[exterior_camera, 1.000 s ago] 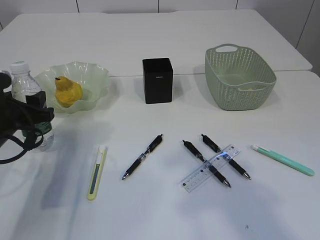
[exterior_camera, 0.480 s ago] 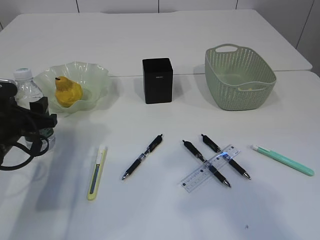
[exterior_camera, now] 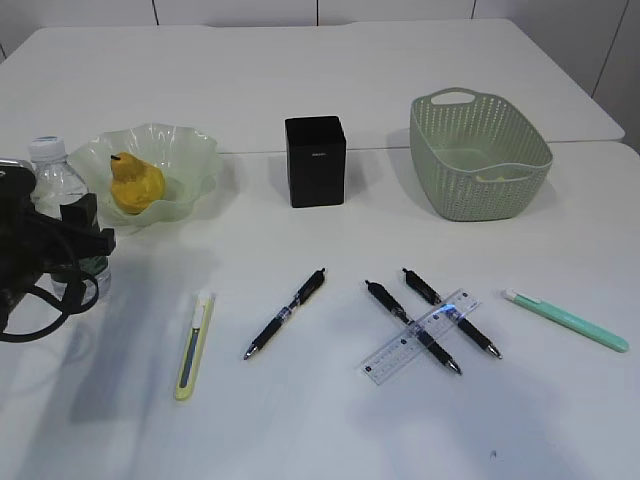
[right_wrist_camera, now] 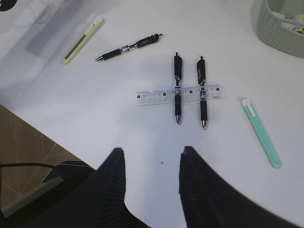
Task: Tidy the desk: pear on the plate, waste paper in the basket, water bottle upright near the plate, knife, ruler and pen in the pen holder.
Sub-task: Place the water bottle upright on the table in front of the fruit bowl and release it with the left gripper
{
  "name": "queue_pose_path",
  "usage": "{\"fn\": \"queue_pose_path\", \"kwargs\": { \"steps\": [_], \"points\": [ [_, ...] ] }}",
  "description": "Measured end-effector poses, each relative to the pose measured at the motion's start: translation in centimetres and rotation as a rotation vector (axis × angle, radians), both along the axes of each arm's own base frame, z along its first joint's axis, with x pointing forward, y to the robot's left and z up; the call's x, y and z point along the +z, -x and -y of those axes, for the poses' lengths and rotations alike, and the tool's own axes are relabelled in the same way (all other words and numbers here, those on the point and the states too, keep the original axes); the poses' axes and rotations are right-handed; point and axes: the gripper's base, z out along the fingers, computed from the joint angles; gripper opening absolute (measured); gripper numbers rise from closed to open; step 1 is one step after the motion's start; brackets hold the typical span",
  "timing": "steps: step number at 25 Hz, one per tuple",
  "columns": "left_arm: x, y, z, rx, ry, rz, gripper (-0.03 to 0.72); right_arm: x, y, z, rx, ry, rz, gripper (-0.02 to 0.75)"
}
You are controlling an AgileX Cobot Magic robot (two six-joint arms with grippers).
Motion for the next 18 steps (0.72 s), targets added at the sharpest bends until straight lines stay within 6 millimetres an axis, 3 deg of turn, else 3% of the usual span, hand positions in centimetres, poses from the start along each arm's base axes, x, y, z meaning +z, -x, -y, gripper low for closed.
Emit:
{"fn": "queue_pose_path", "kwargs": {
  "steps": [18],
  "points": [
    [0.01,0.00,0.00,0.000,0.000,0.002,0.394,0.00,0.00,0.00,0.001,0.001,0.001,0.314]
  ]
}}
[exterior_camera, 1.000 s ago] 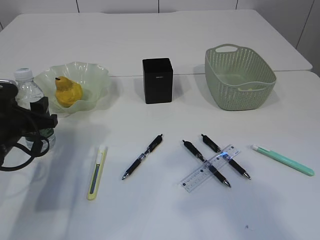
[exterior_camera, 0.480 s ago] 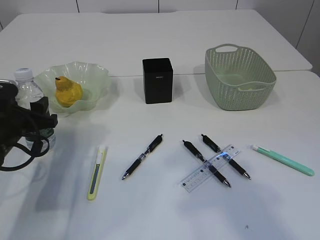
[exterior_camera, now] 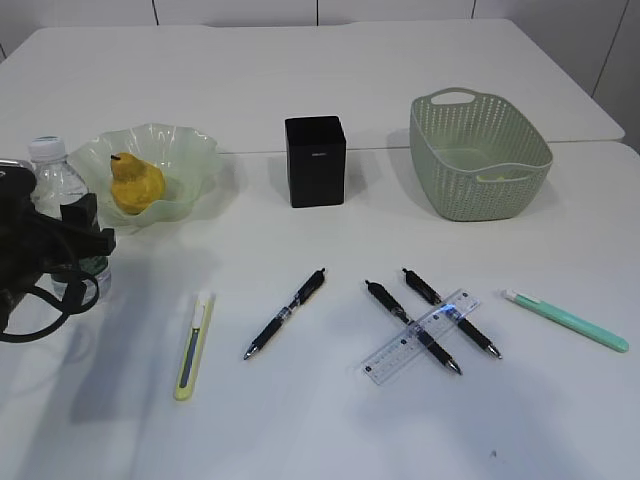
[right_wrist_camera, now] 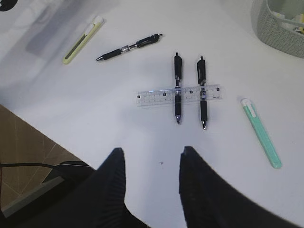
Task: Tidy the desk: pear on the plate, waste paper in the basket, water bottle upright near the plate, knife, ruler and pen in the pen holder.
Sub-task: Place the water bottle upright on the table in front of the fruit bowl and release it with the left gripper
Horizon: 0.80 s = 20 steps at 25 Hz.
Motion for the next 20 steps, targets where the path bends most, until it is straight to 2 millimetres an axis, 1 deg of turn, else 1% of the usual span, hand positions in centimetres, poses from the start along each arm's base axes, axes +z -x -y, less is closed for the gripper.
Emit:
{"fn": "queue_pose_path", "kwargs": {
  "steps": [3,8,13,20],
  "points": [
    [0.01,0.00,0.06,-0.007,-0.002,0.000,0.405,0.00,0.00,0.00,0.000,0.000,0.000,0.314],
    [-0.03,-0.01,0.25,-0.029,-0.008,0.000,0.450,0.00,0.00,0.00,0.000,0.000,0.000,0.314],
    [-0.03,-0.01,0.26,-0.031,-0.009,0.001,0.478,0.00,0.00,0.00,0.000,0.000,0.000,0.314],
    [-0.14,0.14,0.29,-0.038,-0.012,-0.005,0.569,0.00,0.00,-0.01,0.000,-0.001,0.000,0.314]
  ]
}}
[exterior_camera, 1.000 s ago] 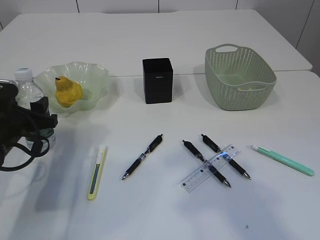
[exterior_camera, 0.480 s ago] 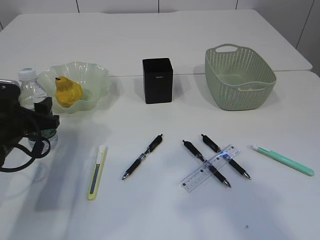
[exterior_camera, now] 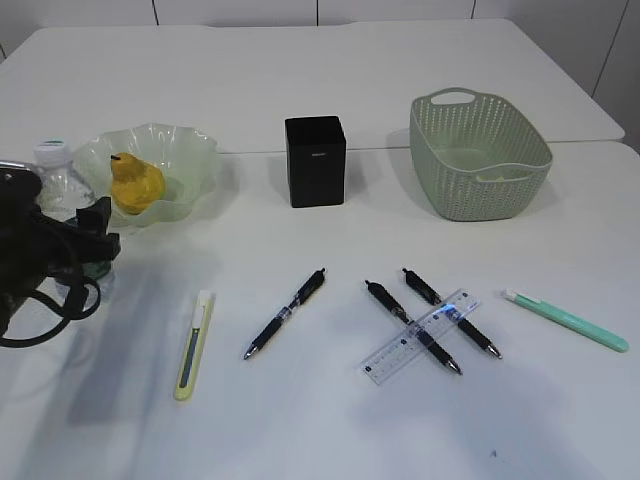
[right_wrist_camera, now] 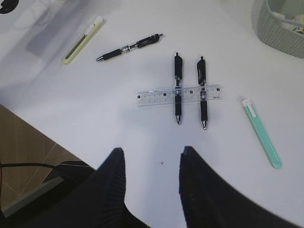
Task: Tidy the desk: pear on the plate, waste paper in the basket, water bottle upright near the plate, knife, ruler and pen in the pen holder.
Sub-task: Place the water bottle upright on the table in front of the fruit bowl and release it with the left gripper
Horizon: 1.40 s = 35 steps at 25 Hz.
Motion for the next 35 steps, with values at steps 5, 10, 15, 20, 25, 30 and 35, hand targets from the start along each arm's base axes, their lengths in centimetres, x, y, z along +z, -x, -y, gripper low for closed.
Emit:
{"fn": "queue_pose_path", "kwargs": {
  "steps": [5,10,15,20,25,30,35],
  "points": [
    [-0.5,0.7,-0.2,0.000,-0.006,-0.026,0.580,0.0,0.0,0.0,0.000,0.000,0.000,0.314],
    [-0.9,1.4,-0.4,0.003,0.009,-0.055,0.601,0.0,0.0,0.0,0.000,0.000,0.000,0.314],
    [-1.2,1.9,-0.5,0.006,0.018,-0.073,0.622,0.0,0.0,0.0,0.001,-0.001,0.000,0.314],
    [-1.4,2.1,-0.6,0.010,0.033,-0.081,0.627,0.0,0.0,0.0,0.002,-0.003,-0.001,0.314],
    [-1.2,2.1,-0.5,0.008,0.044,-0.075,0.630,0.0,0.0,-0.1,0.002,-0.006,-0.001,0.314],
    [0.2,2.1,-0.5,0.006,0.057,-0.030,0.630,0.0,0.0,-0.1,0.003,-0.008,-0.002,0.314],
    [2.0,2.1,-0.5,0.001,0.073,0.030,0.630,0.0,0.0,-0.1,0.004,-0.009,0.000,0.314]
  ]
}}
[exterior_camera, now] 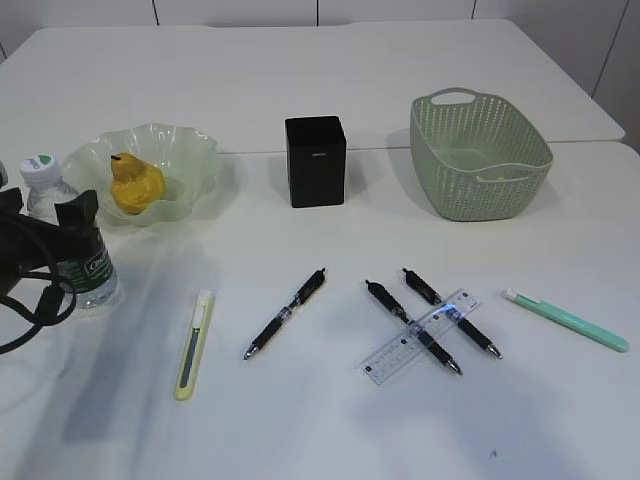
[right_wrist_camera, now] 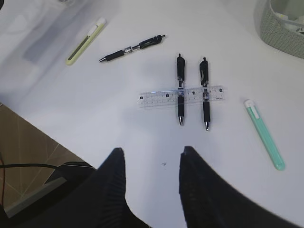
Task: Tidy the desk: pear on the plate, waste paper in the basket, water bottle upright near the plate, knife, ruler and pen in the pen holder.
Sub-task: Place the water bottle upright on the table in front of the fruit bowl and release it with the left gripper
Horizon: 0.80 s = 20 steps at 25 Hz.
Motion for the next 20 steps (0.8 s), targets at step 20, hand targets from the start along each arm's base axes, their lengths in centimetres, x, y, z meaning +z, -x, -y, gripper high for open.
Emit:
{"fn": "queue_pose_path", "kwargs": {
  "steps": [20],
  "points": [
    [7.9,1.7,0.6,-0.119,0.020,0.275,0.627,0.1,0.1,-0.2,0.014,-0.019,-0.002,0.314]
  ]
}}
